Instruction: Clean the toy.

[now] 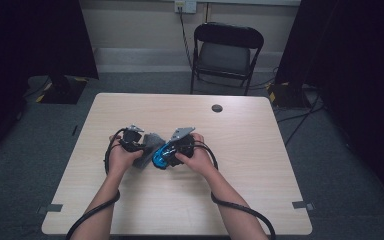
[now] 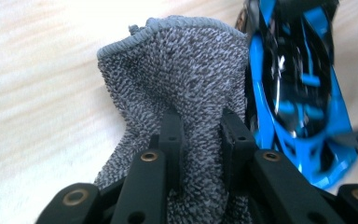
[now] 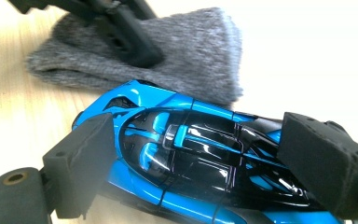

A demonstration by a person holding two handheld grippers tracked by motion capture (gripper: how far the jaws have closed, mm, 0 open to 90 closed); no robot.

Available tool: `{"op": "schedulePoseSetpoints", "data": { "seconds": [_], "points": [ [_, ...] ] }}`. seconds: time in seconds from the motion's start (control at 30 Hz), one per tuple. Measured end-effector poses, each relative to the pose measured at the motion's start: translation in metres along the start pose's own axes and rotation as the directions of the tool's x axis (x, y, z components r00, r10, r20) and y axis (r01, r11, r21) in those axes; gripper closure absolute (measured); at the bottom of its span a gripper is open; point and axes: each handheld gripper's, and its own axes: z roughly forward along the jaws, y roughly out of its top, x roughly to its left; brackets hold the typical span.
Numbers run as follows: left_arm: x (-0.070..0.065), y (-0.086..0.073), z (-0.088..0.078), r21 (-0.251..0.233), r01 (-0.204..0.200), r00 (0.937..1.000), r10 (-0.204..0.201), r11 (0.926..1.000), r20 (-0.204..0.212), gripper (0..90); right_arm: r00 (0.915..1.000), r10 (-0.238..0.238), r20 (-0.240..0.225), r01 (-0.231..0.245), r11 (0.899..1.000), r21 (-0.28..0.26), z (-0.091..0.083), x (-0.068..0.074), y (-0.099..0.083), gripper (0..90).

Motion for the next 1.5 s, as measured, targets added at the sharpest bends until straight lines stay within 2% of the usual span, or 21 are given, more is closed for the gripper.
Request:
{"op": "schedulePoseSetpoints", "data": {
  "seconds": [0.43, 0.57, 0.73, 0.93, 0.97, 1.27, 1.37, 1.5],
  "points": [
    [-0.006, -0.03, -0.025, -0.014, -0.01, 0.9998, 0.01, 0.9999, 0.017, 73.7, 1.0, 0.003, 0.002, -0.003, 1.0, 0.01, 0.0, 0.001, 0.002, 10.7],
    [-0.007, -0.039, -0.031, -0.013, 0.002, 0.9993, -0.001, 0.9999, 0.038, 73.8, 1.0, 0.002, 0.004, -0.003, 1.0, 0.011, 0.0, 0.002, 0.002, 10.6],
    [-0.009, -0.049, -0.042, -0.002, 0.004, 0.9991, -0.004, 1.0, 0.042, 73.8, 1.0, 0.006, 0.007, -0.006, 1.0, 0.012, 0.001, 0.003, 0.002, 10.5],
    [-0.008, -0.058, -0.056, -0.021, 0.018, 0.999, -0.017, 0.9996, 0.041, 73.7, 1.0, 0.003, 0.009, -0.003, 1.0, 0.008, 0.001, 0.004, 0.002, 10.1],
    [-0.007, -0.059, -0.057, -0.02, 0.007, 0.9992, -0.006, 0.9998, 0.04, 73.7, 1.0, 0.001, 0.006, -0.001, 1.0, 0.012, 0.001, 0.003, 0.002, 10.2],
    [-0.013, -0.057, -0.066, -0.045, -0.007, 0.9989, 0.009, 0.999, 0.046, 73.5, 0.9996, -0.019, -0.02, 0.02, 0.999, 0.041, -0.005, 0.001, 0.007, 14.4],
    [-0.017, -0.054, -0.068, -0.056, -0.005, 0.9983, 0.008, 0.9984, 0.059, 73.5, 0.9989, -0.015, -0.044, 0.017, 0.999, 0.043, -0.012, 0.0, 0.009, 14.5],
    [-0.025, -0.045, -0.07, -0.055, -0.033, 0.9973, 0.036, 0.998, 0.063, 73.4, 0.9984, -0.016, -0.055, 0.017, 1.0, 0.02, -0.027, -0.005, 0.012, 14.5]
  ]
}}
